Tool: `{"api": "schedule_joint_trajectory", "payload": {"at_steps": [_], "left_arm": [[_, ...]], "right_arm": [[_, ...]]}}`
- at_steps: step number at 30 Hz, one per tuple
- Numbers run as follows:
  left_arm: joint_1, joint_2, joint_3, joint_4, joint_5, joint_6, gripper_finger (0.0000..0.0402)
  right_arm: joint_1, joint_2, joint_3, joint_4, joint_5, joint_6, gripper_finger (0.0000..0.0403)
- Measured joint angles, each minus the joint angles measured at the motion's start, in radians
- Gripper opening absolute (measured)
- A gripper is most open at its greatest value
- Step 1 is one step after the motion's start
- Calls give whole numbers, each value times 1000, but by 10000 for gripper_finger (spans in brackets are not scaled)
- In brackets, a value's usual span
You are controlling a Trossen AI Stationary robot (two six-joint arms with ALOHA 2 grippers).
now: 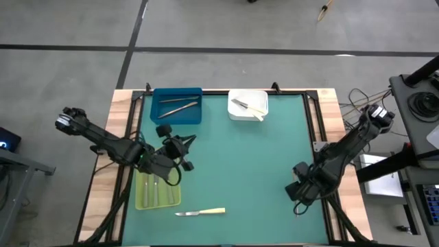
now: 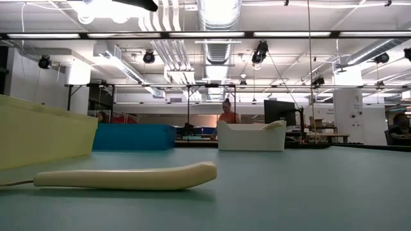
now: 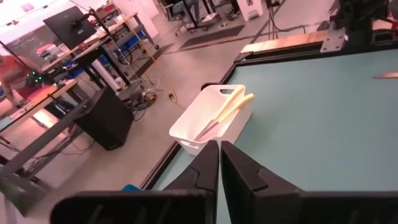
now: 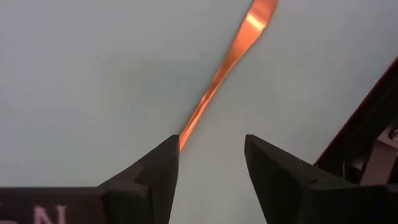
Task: Sort silverware by color (type)
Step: Put the gold knife into the blue bin
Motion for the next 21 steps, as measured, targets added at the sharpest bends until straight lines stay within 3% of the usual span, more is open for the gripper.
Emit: {"api": "schedule_joint_trajectory", "payload": {"at_steps": [12, 21], "left_arm": [[-3, 34, -1, -5, 3, 4, 0], [-3, 61, 1, 7, 30, -11, 0]], "right_arm": [[-38, 212, 0, 105, -3, 15, 159], [-71, 274, 3, 129, -20, -68, 143]]}}
